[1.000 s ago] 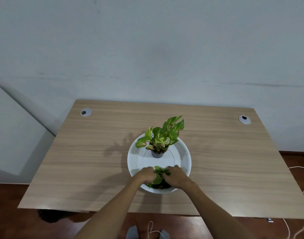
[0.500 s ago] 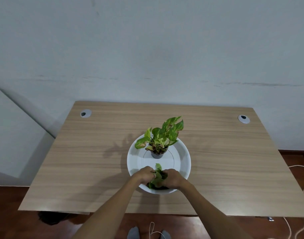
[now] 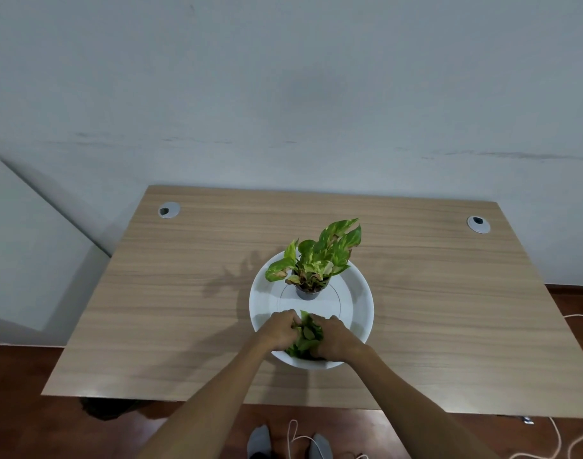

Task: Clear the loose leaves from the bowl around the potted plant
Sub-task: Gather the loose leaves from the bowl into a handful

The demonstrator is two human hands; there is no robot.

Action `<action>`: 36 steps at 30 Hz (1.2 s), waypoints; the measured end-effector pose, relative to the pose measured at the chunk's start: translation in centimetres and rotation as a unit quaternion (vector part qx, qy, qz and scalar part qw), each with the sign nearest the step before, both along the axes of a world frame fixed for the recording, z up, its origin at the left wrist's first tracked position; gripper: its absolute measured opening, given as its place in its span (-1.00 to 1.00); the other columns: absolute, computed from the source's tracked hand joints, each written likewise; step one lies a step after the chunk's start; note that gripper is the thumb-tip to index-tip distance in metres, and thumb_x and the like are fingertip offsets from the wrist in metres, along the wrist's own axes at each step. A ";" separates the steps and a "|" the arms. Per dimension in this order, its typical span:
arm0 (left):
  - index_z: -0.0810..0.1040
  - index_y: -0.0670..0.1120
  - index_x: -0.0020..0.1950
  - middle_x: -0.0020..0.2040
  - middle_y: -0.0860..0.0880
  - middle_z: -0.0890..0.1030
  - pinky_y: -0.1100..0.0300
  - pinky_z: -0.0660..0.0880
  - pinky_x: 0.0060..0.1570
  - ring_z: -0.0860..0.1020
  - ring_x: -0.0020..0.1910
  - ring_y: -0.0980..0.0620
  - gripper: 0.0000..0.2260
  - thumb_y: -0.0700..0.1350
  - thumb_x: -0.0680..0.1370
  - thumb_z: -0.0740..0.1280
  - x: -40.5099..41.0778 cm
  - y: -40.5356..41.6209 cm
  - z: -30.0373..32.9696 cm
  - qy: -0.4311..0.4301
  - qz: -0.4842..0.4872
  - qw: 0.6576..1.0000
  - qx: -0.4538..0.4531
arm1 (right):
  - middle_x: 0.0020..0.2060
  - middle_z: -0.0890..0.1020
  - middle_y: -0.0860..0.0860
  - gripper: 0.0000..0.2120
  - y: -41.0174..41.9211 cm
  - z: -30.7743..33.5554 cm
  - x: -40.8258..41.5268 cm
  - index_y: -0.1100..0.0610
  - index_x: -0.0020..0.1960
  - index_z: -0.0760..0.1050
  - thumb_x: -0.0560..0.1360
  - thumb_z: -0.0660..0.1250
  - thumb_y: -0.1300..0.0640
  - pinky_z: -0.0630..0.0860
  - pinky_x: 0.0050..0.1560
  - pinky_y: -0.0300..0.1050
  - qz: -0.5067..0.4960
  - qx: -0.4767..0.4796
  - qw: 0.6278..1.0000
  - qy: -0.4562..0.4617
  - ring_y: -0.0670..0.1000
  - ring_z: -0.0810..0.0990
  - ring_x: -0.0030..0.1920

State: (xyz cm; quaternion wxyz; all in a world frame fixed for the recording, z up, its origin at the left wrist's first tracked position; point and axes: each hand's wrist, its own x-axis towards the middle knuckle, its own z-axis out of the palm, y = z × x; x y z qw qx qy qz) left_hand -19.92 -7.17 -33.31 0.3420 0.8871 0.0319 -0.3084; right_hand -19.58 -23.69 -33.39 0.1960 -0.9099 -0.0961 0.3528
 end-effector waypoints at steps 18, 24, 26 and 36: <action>0.21 -0.04 0.52 0.50 -0.09 0.20 -0.07 0.31 0.37 0.18 0.48 -0.12 -0.42 0.09 0.54 0.22 -1.1 -1.8 0.6 -0.007 -0.189 0.977 0.094 | 0.05 0.56 0.03 -0.50 -2.2 -1.3 -1.5 0.03 0.24 0.46 0.32 0.39 -0.02 0.29 -0.05 -0.23 -0.070 0.040 0.996 -0.047 0.04 0.39 0.09; 0.27 -0.11 0.44 0.41 -0.14 0.26 -0.09 0.44 0.22 0.31 0.36 -0.19 -0.43 -0.02 0.49 0.36 -1.2 -1.9 0.3 -0.044 -0.215 0.965 0.146 | 0.16 0.48 0.07 -0.28 -2.2 -0.5 -0.8 0.04 0.43 0.30 0.32 0.46 -0.02 0.39 0.17 -0.12 -0.077 0.060 0.995 -0.033 0.14 0.38 0.25; 0.34 -0.12 0.39 0.31 -0.14 0.34 -0.06 0.46 0.17 0.38 0.26 -0.18 -0.51 -0.12 0.48 0.36 -1.2 -2.0 0.2 -0.073 -0.190 0.969 0.137 | 0.01 0.47 0.04 -0.45 -2.2 -0.1 -0.7 0.08 0.31 0.43 0.36 0.45 0.01 0.37 0.05 -0.14 -0.053 0.050 0.996 -0.048 0.09 0.39 0.13; 0.55 -0.23 0.15 0.19 -0.19 0.50 0.07 0.48 0.09 0.52 0.14 -0.17 -0.73 -0.27 0.45 0.31 -0.8 -2.8 0.0 -0.095 -0.050 0.992 0.063 | -0.12 0.68 0.10 -0.81 -1.1 0.7 -1.2 0.17 -0.04 0.61 0.39 0.44 0.12 0.49 -0.10 -0.13 -0.131 0.115 0.984 -0.044 0.10 0.62 -0.06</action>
